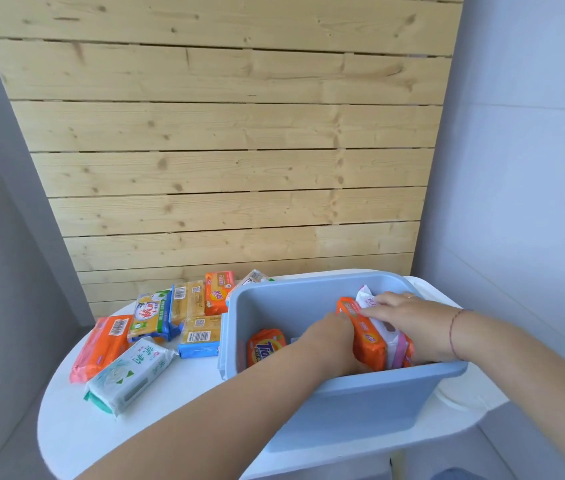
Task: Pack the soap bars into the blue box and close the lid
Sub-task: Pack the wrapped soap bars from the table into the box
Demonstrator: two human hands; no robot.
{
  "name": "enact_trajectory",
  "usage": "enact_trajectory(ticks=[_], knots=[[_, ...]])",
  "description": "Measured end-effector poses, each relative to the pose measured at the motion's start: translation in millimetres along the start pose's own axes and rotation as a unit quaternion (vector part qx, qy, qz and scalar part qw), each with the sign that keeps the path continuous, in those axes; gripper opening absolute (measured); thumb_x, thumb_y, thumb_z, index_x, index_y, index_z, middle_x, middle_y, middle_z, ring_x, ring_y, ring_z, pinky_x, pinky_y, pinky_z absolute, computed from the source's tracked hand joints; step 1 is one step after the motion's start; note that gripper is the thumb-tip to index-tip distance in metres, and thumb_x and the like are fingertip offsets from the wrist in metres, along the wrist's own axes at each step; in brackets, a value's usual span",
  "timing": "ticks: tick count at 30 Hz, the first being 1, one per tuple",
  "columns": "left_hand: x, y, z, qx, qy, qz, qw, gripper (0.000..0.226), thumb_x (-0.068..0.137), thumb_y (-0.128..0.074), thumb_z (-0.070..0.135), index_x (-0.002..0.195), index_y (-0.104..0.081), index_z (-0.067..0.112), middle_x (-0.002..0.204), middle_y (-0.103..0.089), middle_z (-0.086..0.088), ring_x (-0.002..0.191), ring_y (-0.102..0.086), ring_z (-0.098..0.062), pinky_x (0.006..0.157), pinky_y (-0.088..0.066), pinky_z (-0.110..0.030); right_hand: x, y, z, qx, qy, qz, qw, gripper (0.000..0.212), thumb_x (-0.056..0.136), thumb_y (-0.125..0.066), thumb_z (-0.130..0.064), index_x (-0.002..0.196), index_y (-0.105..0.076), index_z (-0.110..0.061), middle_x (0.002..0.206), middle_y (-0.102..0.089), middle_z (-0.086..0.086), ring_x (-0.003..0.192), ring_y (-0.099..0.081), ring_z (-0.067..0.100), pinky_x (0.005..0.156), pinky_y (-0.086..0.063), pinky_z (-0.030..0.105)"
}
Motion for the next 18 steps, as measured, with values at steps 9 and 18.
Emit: enact_trajectory(ticks=[9,18], knots=[[4,-4,-6,0.036,0.034,-0.016,0.999,0.084,0.077,-0.068,0.047,0.140,-0.032,0.004,0.132,-0.044,-0.015,0.122,-0.050,-0.030,0.101,-0.042,-0.038,6,0,-2,-0.054,-0.012,-0.006,0.998,0.090,0.077,-0.067,-0.016,0.149,-0.014,-0.022,0.143,-0.028,0.002,0.131,-0.031,0.023,0.108,-0.036,0.036],[2,-1,-5,0.045,0.082,-0.020,0.995,0.084,0.078,-0.061,0.057,0.141,-0.032,0.008,0.136,-0.045,-0.012,0.125,-0.049,-0.028,0.101,-0.042,-0.040,4,16,-2,-0.099,-0.001,0.113,0.989,0.073,0.064,-0.076,-0.033,0.129,-0.045,-0.025,0.123,-0.045,0.001,0.115,-0.041,0.021,0.098,-0.041,0.031]])
Point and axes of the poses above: each hand's wrist, its own x-axis towards the middle knuckle, its own y-axis out of the back of the hand, z = x × y, the point moved 8 cm from there along x, towards the middle knuckle
